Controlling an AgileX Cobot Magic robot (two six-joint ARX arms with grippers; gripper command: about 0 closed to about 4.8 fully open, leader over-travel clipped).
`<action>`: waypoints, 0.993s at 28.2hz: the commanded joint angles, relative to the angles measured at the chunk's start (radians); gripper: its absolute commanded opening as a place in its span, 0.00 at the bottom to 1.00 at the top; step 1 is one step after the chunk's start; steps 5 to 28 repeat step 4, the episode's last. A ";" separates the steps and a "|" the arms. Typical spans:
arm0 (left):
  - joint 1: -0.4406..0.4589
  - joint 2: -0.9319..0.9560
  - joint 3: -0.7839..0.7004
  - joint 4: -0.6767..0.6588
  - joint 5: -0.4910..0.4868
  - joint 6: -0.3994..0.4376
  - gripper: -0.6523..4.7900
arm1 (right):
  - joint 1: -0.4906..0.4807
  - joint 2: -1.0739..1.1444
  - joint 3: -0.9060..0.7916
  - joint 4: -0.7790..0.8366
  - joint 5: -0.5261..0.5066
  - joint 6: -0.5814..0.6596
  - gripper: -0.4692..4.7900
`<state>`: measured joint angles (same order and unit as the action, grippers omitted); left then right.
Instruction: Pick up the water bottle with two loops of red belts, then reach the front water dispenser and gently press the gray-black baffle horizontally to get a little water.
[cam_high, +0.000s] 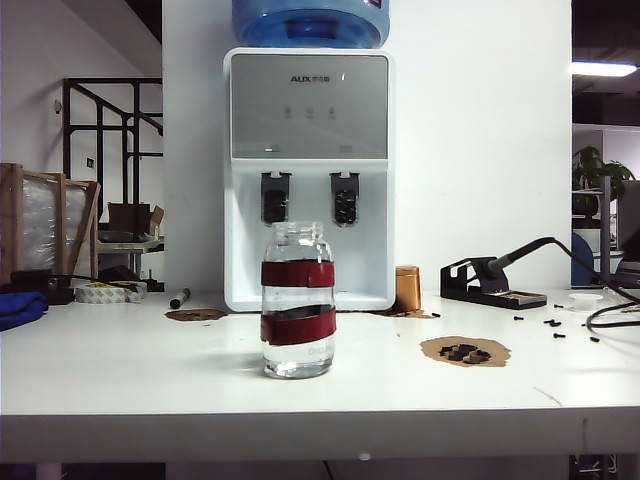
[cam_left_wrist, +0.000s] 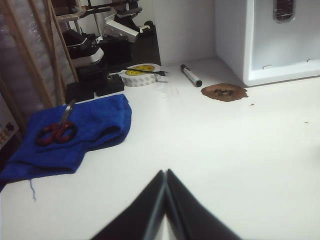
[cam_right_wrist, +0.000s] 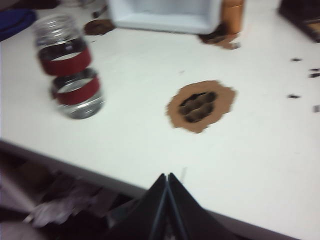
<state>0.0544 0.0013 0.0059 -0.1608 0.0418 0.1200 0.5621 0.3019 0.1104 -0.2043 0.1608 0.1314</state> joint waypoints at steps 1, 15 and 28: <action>-0.002 -0.001 -0.001 -0.001 0.000 -0.004 0.11 | -0.005 -0.055 -0.033 0.023 0.088 0.004 0.08; -0.002 -0.001 -0.001 -0.001 0.000 -0.004 0.11 | -0.029 -0.089 -0.061 0.028 0.077 0.004 0.08; -0.002 -0.001 -0.001 -0.001 0.000 -0.004 0.11 | -0.029 -0.089 -0.061 0.028 0.077 0.004 0.08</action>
